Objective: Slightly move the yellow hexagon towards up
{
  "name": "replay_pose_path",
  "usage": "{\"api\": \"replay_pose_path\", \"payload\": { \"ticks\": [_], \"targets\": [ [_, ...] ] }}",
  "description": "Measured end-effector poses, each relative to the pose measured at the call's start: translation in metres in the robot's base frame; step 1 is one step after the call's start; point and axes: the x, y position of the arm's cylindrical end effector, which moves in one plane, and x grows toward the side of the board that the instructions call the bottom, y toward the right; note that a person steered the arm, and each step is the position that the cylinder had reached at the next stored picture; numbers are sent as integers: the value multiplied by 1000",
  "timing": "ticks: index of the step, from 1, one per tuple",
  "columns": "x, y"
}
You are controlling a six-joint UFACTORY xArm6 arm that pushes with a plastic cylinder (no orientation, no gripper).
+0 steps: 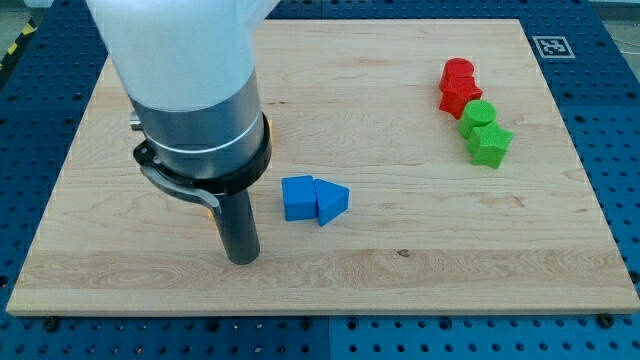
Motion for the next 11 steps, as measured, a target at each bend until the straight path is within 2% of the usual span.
{"api": "replay_pose_path", "payload": {
  "ticks": [1, 3, 5, 6, 11],
  "targets": [
    [-1, -12],
    [-25, -1],
    [-17, -23],
    [-30, -32],
    [-36, -32]
  ]
}}
